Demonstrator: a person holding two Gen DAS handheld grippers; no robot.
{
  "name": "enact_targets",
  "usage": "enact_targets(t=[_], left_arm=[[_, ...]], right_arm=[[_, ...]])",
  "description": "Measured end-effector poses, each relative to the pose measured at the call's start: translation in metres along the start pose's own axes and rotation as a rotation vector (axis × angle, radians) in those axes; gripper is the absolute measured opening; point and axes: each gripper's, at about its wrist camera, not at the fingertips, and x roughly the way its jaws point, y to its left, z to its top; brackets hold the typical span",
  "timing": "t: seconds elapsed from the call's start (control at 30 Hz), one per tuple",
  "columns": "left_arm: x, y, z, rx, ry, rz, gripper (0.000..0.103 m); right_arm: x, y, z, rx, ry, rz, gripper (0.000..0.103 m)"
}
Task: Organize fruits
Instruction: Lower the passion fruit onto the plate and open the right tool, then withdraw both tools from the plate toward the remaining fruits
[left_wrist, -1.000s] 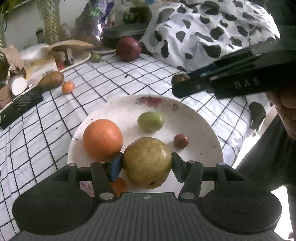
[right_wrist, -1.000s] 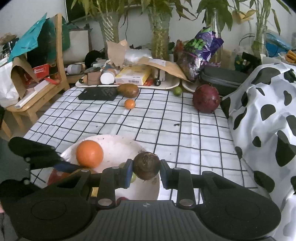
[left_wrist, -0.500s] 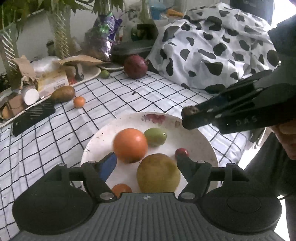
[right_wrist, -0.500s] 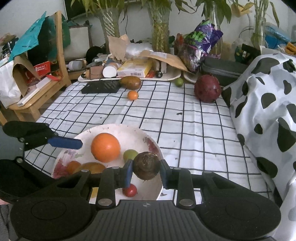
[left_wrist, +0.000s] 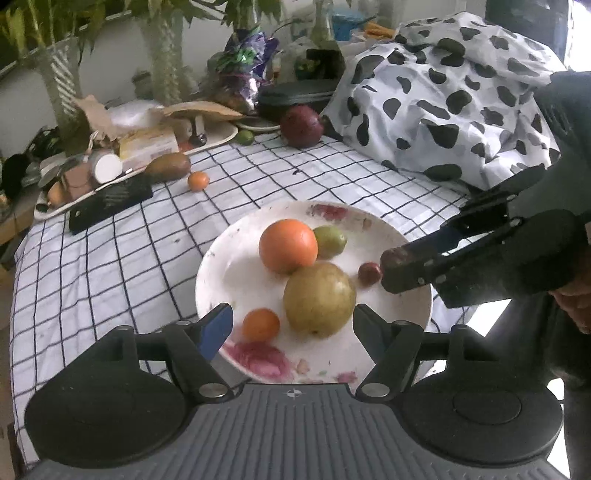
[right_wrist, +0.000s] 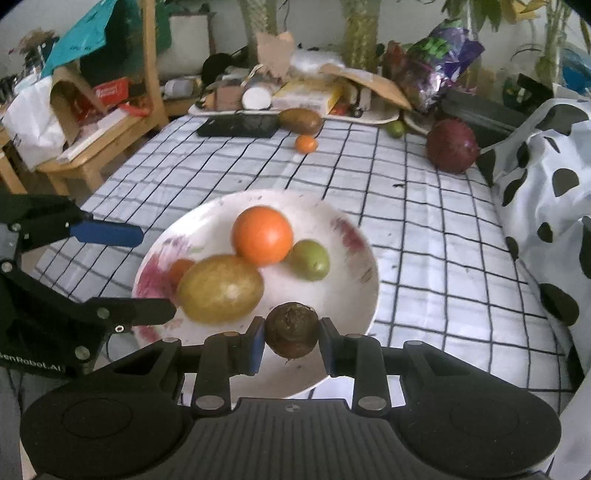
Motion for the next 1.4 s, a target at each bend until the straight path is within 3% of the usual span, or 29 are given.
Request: enact_targets(t=[0.4, 0.47, 0.77, 0.83, 1.07, 1.4], left_arm=[[-0.013, 0.005, -0.011, -0.053, 0.002, 0.040, 0.070], [-0.013, 0.007, -0.011, -0.068, 0.005, 0.045, 0.070], [-0.016, 0.015, -0.015, -0.128, 0.026, 0.059, 0.071], [-0.015, 0.015, -0.014, -0.126, 0.029, 0.058, 0.071], [-0.009, 0.012, -0.013, -0.109, 0.047, 0.053, 0.070], [-0.005, 0.007, -0.011, -0.093, 0.054, 0.051, 0.070]], right_arm=[[0.004, 0.019, -0.007, -0.053, 0.033, 0.018, 0.035], [0.003, 0.019, -0.008, -0.046, 0.028, 0.026, 0.049], [-0.008, 0.026, -0.017, -0.052, 0.014, -0.016, 0.089], [-0.009, 0.027, -0.018, -0.051, 0.019, -0.043, 0.094], [-0.007, 0.022, -0.019, -0.036, 0.032, -0.100, 0.103], [-0.009, 0.011, -0.017, 0.024, 0.016, -0.153, 0.103]])
